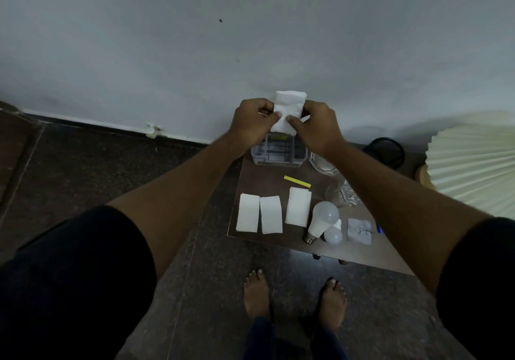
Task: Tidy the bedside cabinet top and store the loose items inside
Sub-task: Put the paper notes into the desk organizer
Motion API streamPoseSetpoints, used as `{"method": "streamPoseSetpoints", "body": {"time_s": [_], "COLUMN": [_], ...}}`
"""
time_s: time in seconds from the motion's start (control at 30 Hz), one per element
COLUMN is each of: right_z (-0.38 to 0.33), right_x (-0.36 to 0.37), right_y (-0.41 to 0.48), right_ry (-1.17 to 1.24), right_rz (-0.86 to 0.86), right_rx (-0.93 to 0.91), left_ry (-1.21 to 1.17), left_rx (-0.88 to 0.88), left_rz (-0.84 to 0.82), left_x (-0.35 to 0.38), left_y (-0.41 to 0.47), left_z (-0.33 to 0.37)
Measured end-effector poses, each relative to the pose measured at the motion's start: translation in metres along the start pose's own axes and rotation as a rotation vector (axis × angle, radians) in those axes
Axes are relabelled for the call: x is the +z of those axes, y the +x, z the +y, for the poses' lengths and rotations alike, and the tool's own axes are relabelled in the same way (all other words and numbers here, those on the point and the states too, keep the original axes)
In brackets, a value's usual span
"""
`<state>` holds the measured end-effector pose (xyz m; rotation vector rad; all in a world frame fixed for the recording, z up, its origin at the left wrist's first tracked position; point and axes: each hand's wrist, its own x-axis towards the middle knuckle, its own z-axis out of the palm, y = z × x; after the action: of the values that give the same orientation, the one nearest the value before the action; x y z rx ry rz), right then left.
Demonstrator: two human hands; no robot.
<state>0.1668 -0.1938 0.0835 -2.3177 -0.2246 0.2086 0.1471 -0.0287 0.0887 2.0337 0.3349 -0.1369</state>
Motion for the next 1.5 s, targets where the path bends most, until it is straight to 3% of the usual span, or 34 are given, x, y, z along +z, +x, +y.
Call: {"method": "streamPoseSetpoints", "body": {"time_s": [0.6, 1.13, 1.5], "right_z": [0.025, 0.036, 0.031], "right_x": [0.021, 0.026, 0.030], "right_y": [0.023, 0.025, 0.026], "right_ry": [-0.147, -0.134, -0.245], "right_rz": [-0.059, -0.091, -0.145], "right_rx": [-0.001, -0.038, -0.054], "left_ry": [0.183, 0.314, 0.351], "left_rx": [0.030, 0.131, 0.086], "left_rz": [-0.034, 0.008, 0.016], "left_x": [0.010, 0.026, 0.025], "left_y": [0.023, 0.030, 0.030], "left_z": [-0.016, -0.044, -0.050]}}
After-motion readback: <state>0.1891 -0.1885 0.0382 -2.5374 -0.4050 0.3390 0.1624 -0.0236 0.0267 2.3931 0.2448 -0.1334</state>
